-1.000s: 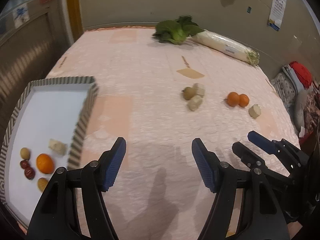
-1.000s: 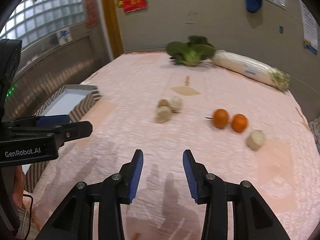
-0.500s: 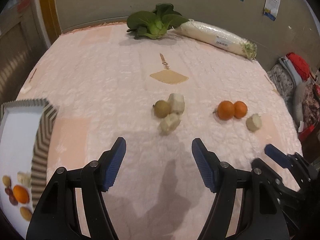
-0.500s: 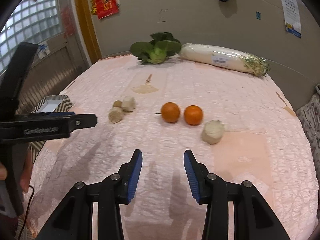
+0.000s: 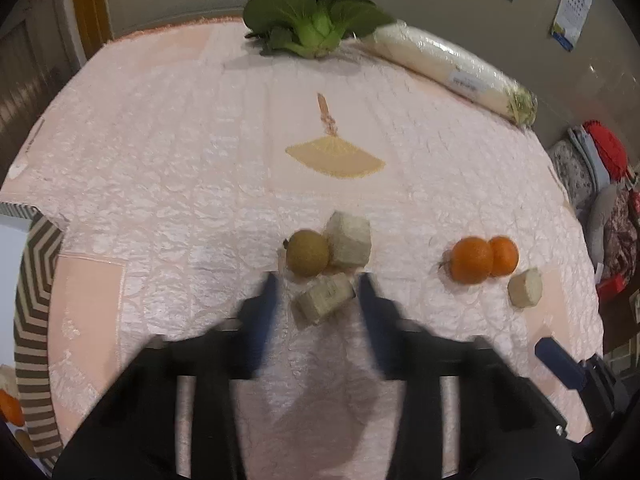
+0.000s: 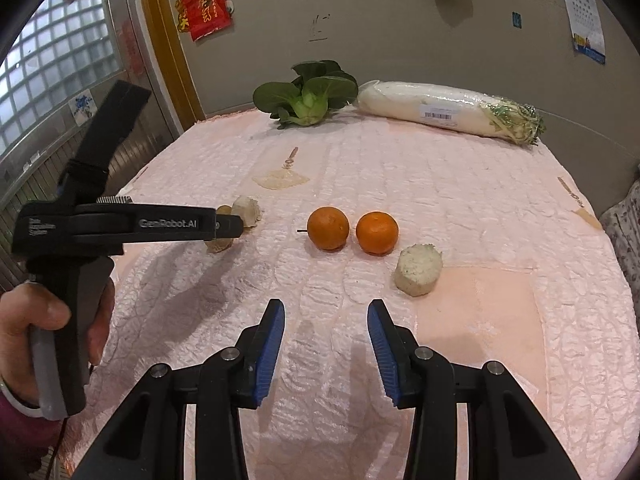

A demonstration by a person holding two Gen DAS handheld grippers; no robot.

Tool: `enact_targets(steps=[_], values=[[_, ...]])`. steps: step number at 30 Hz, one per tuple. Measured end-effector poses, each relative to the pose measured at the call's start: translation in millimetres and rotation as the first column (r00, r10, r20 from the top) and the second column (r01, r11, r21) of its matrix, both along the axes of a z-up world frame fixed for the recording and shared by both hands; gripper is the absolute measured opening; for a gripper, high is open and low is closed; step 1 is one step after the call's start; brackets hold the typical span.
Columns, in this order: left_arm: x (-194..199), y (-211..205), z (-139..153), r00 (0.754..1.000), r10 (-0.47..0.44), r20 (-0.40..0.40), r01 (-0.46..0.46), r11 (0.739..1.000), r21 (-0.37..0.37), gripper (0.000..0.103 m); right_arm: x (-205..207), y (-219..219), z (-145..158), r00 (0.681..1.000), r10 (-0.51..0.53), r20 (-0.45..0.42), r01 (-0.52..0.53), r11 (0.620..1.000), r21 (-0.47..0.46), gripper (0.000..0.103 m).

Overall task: Organize fruits
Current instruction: 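Grasp a white chunk with the left gripper while the right gripper grasps an orange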

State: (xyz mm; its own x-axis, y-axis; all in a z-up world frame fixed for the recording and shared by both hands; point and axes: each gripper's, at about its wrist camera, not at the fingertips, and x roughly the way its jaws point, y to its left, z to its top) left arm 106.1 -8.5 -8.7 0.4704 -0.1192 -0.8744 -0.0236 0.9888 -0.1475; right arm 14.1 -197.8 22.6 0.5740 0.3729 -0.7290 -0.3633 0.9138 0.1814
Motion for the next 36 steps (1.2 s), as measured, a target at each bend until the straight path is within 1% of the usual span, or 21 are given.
enact_targets(steps=[1,3,6,9,12,16,17,21,24,28,32,33,34,36], values=[[-1,0,-2,1.0,-0.009,-0.004,0.009,1.0,0.003,0.026,0,1,0,1.0,0.003,-0.002,-0.003,1.0,0.002,0.042],[-5,2,-1,1.0,-0.007,0.012,0.006,1.0,0.006,0.026,0,4,2,1.0,0.012,-0.005,-0.012,1.0,0.006,0.042],[-9,10,2,1.0,0.009,0.016,-0.009,1.0,-0.022,0.026,1,8,5,1.0,0.02,-0.003,-0.02,1.0,0.007,0.042],[-17,13,9,0.999,0.013,0.032,-0.012,1.0,-0.011,0.026,3,13,8,1.0,0.031,0.005,-0.031,1.0,-0.005,0.042],[-27,12,15,0.999,0.007,0.05,-0.007,1.0,0.01,0.026,14,18,7,0.999,0.033,-0.003,-0.033,0.999,-0.021,0.042],[-36,9,18,0.998,-0.009,0.059,0.007,1.0,0.023,0.026,36,26,0,0.996,0.083,-0.034,-0.082,0.996,0.026,0.042],[-38,8,18,0.998,-0.017,0.054,0.016,1.0,0.021,0.026,40,28,-1,0.995,0.09,-0.035,-0.09,0.996,0.026,0.042],[-41,10,20,0.998,-0.019,0.059,0.019,1.0,0.01,0.026,59,38,-10,0.993,0.099,-0.065,-0.1,0.995,-0.021,0.042],[-44,13,25,0.997,-0.012,0.08,0.011,1.0,0.018,0.026,72,39,-19,0.994,0.076,-0.075,-0.08,0.996,-0.048,0.042],[-45,15,25,0.996,-0.011,0.084,0.009,1.0,0.021,0.026,85,40,-22,0.997,0.049,-0.066,-0.054,0.996,-0.066,0.042],[-46,15,23,0.997,-0.015,0.074,0.013,1.0,0.022,0.026,91,48,-21,0.997,0.066,-0.041,-0.069,0.995,-0.07,0.042],[-47,16,23,0.997,-0.016,0.072,0.015,1.0,0.021,0.026,91,50,-22,0.997,0.07,-0.043,-0.073,0.994,-0.077,0.04],[-48,16,23,0.997,-0.016,0.072,0.015,1.0,0.022,0.026,90,53,-22,0.997,0.069,-0.041,-0.073,0.992,-0.1,0.032],[-51,17,23,0.997,-0.016,0.072,0.014,1.0,0.027,0.026,86,56,-22,0.997,0.078,-0.03,-0.081,0.99,-0.118,0.032]])
